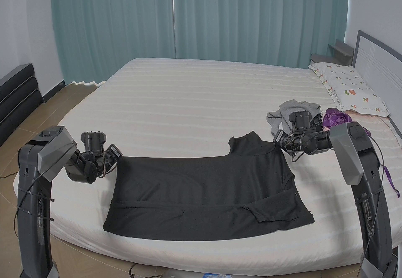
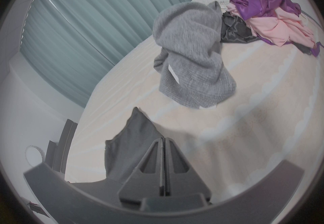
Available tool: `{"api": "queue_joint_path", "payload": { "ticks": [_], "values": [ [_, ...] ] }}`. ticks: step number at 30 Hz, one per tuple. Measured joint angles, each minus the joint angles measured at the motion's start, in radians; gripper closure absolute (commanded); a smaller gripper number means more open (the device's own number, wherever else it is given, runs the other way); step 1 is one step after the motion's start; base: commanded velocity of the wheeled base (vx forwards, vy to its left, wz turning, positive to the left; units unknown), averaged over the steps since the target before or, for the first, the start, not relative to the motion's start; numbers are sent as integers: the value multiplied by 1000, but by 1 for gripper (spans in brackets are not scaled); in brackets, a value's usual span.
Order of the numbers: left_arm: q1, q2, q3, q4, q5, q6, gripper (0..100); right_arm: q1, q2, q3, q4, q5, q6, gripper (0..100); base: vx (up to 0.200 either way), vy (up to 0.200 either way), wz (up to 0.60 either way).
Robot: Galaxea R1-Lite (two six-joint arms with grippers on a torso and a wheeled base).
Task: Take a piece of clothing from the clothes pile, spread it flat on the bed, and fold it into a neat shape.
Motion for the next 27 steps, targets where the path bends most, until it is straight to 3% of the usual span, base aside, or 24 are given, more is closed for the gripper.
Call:
{"api": "queue_joint_path", "payload": {
  "ticks": [11, 27],
  "values": [
    [6, -58, 50, -48, 0, 0, 100, -8, -83, 90, -25, 5, 10, 100, 0, 0, 0],
    [8, -91, 87, -104, 5, 3, 100, -16, -161, 255, -186, 13, 9, 100, 0, 0, 0]
  ]
}}
